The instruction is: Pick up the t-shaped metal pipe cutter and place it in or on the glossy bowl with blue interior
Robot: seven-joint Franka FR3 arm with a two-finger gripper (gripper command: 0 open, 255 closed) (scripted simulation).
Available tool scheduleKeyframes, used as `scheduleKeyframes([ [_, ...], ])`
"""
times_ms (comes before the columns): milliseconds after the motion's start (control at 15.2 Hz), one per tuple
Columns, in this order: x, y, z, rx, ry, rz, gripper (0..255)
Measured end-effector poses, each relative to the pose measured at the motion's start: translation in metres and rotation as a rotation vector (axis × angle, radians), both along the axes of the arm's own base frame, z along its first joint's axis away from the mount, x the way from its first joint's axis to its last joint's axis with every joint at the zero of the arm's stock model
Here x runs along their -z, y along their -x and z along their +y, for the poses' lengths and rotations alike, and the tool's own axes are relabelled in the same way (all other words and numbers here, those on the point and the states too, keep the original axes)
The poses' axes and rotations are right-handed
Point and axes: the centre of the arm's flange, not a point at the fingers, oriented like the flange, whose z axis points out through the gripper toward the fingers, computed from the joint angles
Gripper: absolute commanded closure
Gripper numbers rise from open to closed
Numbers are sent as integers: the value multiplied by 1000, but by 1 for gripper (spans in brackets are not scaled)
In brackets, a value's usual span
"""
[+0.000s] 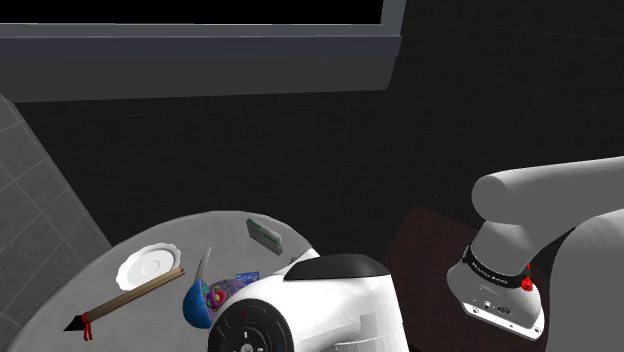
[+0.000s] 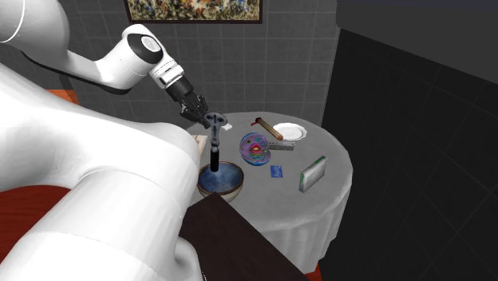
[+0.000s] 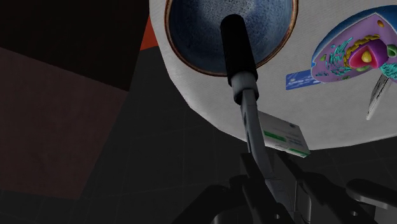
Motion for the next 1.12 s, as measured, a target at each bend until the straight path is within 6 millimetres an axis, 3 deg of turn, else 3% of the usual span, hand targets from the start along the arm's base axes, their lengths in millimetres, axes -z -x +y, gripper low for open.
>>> scheduleKeyframes([
  [264, 22, 0, -1, 0, 0, 0, 255],
  [660, 27, 0, 0, 0, 0, 0, 255],
  [726, 27, 0, 0, 0, 0, 0, 0],
  [1122, 27, 0, 0, 0, 0, 0, 0],
])
